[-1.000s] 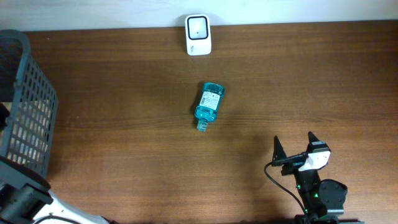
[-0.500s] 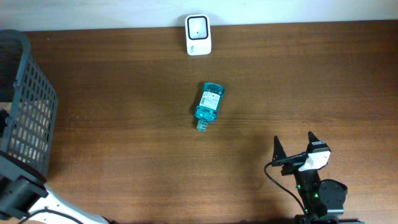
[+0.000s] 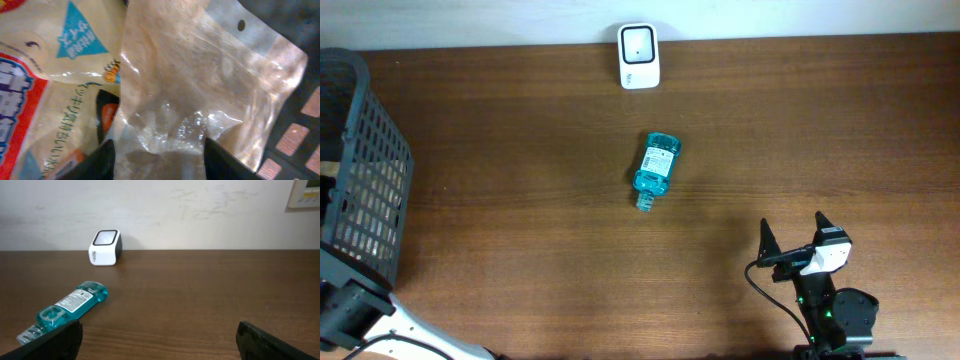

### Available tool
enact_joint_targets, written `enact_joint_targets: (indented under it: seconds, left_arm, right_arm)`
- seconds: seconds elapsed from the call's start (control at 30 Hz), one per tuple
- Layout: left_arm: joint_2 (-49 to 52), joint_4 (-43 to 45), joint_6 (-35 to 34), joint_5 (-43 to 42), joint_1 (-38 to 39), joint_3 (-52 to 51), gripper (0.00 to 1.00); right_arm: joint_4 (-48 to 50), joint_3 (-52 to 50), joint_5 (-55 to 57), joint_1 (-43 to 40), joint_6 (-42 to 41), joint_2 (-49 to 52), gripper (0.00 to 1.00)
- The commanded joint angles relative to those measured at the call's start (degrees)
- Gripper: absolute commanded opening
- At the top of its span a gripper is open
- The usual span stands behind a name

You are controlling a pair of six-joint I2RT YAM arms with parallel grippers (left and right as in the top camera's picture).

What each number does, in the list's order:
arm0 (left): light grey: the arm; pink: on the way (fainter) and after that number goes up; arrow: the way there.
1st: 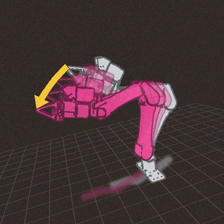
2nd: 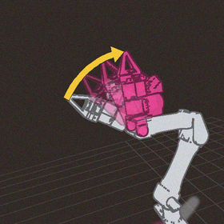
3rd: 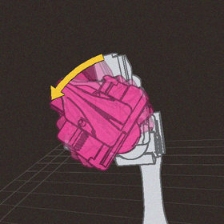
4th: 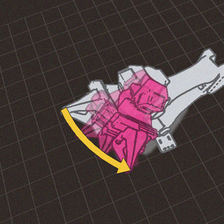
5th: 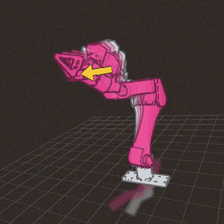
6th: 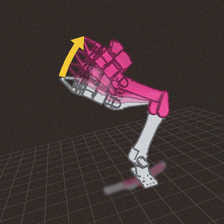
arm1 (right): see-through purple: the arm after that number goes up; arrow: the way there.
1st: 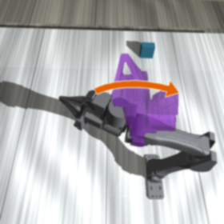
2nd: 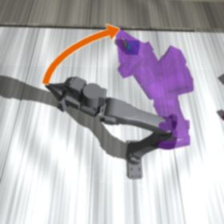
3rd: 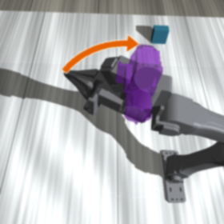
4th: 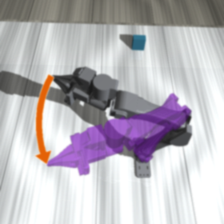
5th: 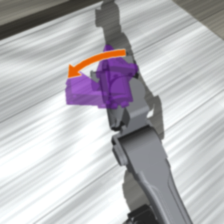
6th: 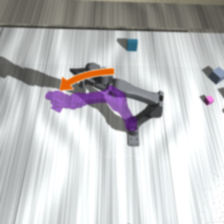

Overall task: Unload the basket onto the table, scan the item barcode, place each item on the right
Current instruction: 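Reach into the basket and grasp the clear plastic bag with left gripper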

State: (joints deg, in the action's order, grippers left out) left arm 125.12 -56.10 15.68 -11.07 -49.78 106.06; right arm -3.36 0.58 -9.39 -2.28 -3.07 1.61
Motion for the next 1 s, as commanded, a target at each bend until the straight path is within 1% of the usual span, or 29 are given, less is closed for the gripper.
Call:
enact_joint_targets:
  seconds: [0.0, 0.07, 0.1, 0.13, 0.2, 0.3, 0.33, 0.37, 0.43, 0.53, 0.6, 0.67, 0.73, 0.77, 0.8, 0.83, 0.97]
  left_arm:
    - [0.98, -1.46, 1.16, -2.64, 0.39, -0.28, 0.47]
    - [1.22, -2.75, 1.16, -1.62, 0.37, -0.28, 0.49]
    - [1.53, -3.48, 1.16, 0.22, 0.39, -0.31, 0.55]
    - [1.75, -3.98, 1.16, 2.16, 0.39, -0.57, 0.68]
    - [1.77, -4.26, 1.16, 3.91, 0.37, -1.14, 0.68]
    - [1.77, -4.33, 1.14, 8.28, 0.33, -1.14, 0.82]
    - [1.75, -4.44, 1.11, 10.64, 0.33, -1.14, 0.82]
    - [1.75, -4.66, 1.11, 11.30, 0.26, -1.14, 0.80]
    - [1.77, -4.66, 1.09, 8.68, 0.22, -1.14, 0.69]
    - [1.77, -4.63, 1.11, 0.92, 0.24, -1.14, 0.53]
    - [1.77, -4.68, 1.11, -1.31, 0.28, -1.14, 0.42]
    - [1.77, -5.09, 1.11, -1.84, 0.28, -1.14, 0.31]
    - [1.77, -5.51, 1.11, -1.81, 0.26, -1.14, 0.23]
    - [1.77, -5.55, 1.11, -1.77, 0.22, -1.14, 0.16]
    - [1.77, -5.57, 1.09, -1.79, 0.17, -1.14, 0.06]
    - [1.77, -5.53, 0.17, -1.81, 0.11, -1.14, 0.00]
    - [1.73, -5.95, -2.43, -1.86, 0.11, -0.20, 0.00]
  right_arm:
    - [-0.31, -0.26, -0.70, -0.33, -0.61, -0.22, 0.98]
    - [-0.31, -0.26, -0.70, -0.33, -0.61, -0.22, 0.98]
    - [-0.31, -0.26, -0.68, -0.33, -0.61, -0.22, 0.98]
    - [-0.31, -0.26, -0.70, -0.33, -0.61, -0.22, 0.98]
    - [-0.31, -0.26, -0.70, -0.33, -0.61, -0.22, 0.98]
    - [-0.31, -0.26, -0.70, -0.33, -0.61, -0.22, 0.98]
    - [-0.31, -0.26, -0.70, -0.33, -0.61, -0.22, 0.98]
    - [-0.31, -0.26, -0.70, -0.33, -0.61, -0.22, 0.98]
    - [-0.31, -0.26, -0.70, -0.33, -0.61, -0.22, 0.98]
    - [-0.31, -0.26, -0.68, -0.33, -0.61, -0.22, 0.98]
    - [-0.31, -0.26, -0.70, -0.33, -0.61, -0.22, 0.98]
    - [-0.31, -0.26, -0.70, -0.33, -0.61, -0.22, 0.98]
    - [-0.31, -0.26, -0.70, -0.33, -0.61, -0.22, 0.98]
    - [-0.31, -0.26, -0.70, -0.33, -0.61, -0.22, 0.98]
    - [-0.31, -0.26, -0.70, -0.33, -0.61, -0.22, 0.98]
    - [-0.31, -0.26, -0.70, -0.33, -0.61, -0.22, 0.98]
    - [-0.31, -0.26, -0.70, -0.33, -0.61, -0.22, 0.98]
